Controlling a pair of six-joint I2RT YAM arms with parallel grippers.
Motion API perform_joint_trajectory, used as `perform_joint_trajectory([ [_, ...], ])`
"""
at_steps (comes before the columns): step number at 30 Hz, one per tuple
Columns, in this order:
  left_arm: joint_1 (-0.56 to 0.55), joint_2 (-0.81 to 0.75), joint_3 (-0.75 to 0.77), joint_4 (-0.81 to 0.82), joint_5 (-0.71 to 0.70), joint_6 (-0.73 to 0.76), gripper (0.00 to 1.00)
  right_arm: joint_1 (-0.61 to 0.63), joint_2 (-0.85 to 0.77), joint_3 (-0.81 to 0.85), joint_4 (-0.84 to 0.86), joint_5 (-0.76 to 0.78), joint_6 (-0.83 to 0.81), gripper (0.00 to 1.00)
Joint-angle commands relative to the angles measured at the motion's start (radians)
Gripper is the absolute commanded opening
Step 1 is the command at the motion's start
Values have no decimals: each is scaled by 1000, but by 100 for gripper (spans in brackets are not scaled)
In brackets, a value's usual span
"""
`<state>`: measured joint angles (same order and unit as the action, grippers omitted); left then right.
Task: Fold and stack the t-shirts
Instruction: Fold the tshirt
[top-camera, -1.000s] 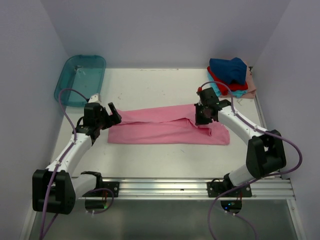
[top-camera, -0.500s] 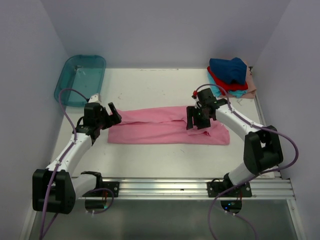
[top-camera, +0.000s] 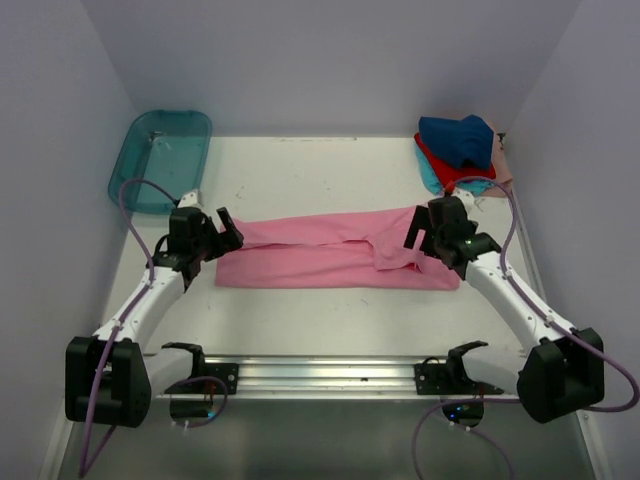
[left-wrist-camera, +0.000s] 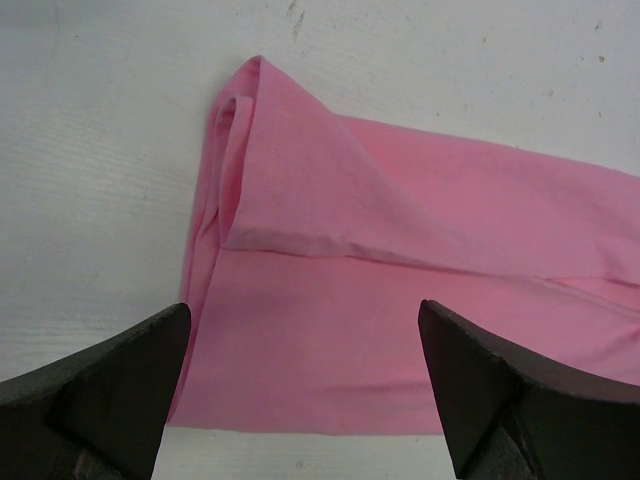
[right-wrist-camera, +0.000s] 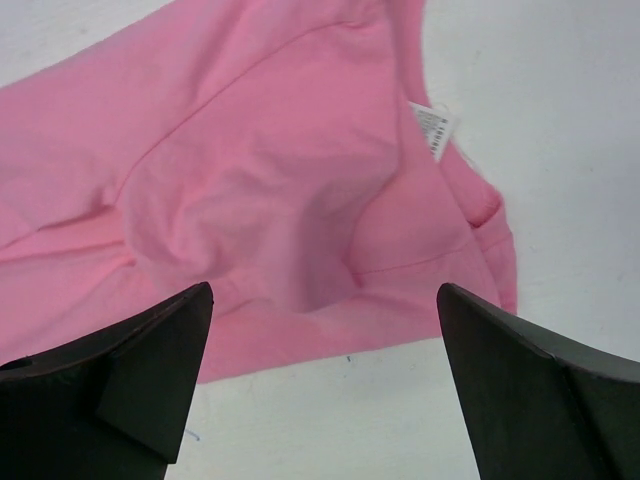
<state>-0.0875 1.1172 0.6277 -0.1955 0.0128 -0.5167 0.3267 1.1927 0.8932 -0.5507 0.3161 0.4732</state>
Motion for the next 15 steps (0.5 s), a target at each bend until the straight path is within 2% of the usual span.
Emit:
perform_joint_trajectory([
  [1, -4, 3, -14, 42, 7, -16, 100, -73, -22, -114, 138, 89, 174, 98],
  [6, -4, -16, -17, 33, 0, -11, 100, -167, 33, -198, 259, -4, 219, 87],
  [9, -4, -22, -19, 27, -2, -12, 100, -198, 82, -203, 334, -72, 214, 75],
  [10, -4, -23, -20, 28, -2, -13, 100, -209, 93, -211, 375, -84, 220, 68],
  [13, -4, -33, -20, 21, -7, -11, 100, -232, 105, -229, 441, -120, 234, 54],
  [14, -4, -34, -20, 19, -8, -11, 100, -236, 108, -234, 454, -123, 239, 43],
  [15, -4, -33, -20, 18, -8, -11, 100, -242, 122, -237, 463, -126, 246, 42],
])
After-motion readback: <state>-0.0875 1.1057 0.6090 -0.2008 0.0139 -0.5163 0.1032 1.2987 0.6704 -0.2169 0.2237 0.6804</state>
